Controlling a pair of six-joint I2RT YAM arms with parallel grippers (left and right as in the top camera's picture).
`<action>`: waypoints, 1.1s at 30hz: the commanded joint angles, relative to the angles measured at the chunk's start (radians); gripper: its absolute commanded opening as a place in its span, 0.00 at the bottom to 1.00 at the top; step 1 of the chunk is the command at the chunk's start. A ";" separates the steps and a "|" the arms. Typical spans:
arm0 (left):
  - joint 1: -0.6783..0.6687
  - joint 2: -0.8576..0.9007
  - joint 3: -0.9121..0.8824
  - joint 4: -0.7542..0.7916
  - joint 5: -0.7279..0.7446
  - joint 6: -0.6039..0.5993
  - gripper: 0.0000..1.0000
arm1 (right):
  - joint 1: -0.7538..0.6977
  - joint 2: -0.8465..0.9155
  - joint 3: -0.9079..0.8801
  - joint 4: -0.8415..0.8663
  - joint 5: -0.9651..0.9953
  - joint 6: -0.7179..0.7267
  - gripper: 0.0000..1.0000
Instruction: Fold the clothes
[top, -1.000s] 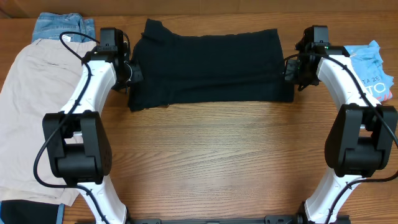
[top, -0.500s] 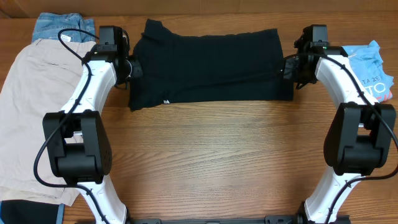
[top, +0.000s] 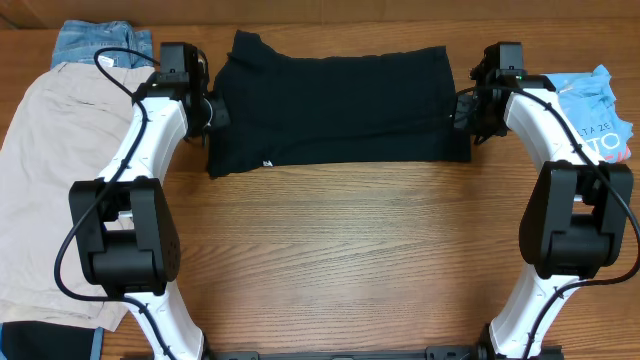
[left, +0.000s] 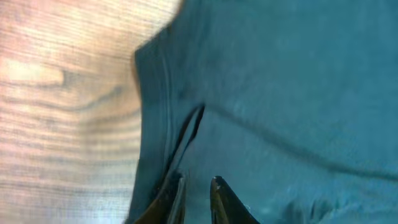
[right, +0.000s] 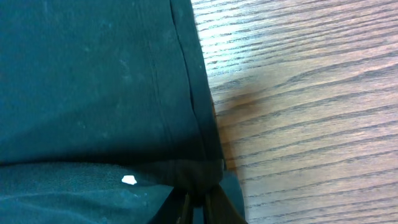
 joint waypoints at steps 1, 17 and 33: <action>-0.008 0.014 -0.004 -0.036 -0.001 -0.014 0.18 | 0.002 0.006 0.001 0.004 -0.001 0.001 0.09; -0.008 0.014 -0.004 -0.127 0.008 -0.014 0.16 | 0.002 0.007 0.001 0.039 -0.001 0.000 0.13; -0.007 0.014 -0.004 -0.182 0.002 -0.013 0.24 | -0.016 0.007 0.001 0.008 -0.002 0.002 0.64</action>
